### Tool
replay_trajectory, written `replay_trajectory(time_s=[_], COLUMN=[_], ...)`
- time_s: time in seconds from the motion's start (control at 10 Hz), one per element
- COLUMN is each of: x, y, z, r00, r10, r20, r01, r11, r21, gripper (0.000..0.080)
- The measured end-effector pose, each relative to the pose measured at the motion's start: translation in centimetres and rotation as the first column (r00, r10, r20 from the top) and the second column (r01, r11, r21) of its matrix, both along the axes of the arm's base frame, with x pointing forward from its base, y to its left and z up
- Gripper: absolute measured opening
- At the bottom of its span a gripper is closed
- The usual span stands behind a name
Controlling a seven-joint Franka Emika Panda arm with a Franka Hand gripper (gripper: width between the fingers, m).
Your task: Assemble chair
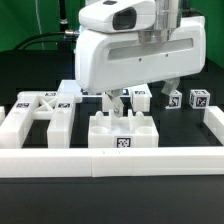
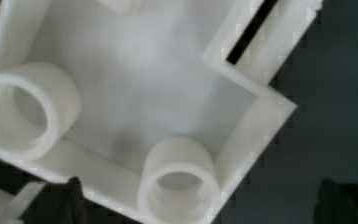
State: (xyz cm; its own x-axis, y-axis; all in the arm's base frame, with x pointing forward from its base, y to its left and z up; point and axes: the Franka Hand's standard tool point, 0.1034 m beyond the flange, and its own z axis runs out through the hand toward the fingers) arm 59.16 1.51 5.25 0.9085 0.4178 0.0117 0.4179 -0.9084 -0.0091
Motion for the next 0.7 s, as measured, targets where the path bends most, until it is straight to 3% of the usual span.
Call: replay_trajectory(time_s=[0.3, 0.7], x=[-0.1, -1.0], y=[0.4, 0.8], z=[-0.2, -3.6], r00=[0.976, 0.943], r10=[-0.217, -0.332], r20=[-0.005, -0.023], r01=[0.217, 0.332], r11=[0.976, 0.942], r21=[0.024, 0.04], gripper=[0.0649, 0.0649])
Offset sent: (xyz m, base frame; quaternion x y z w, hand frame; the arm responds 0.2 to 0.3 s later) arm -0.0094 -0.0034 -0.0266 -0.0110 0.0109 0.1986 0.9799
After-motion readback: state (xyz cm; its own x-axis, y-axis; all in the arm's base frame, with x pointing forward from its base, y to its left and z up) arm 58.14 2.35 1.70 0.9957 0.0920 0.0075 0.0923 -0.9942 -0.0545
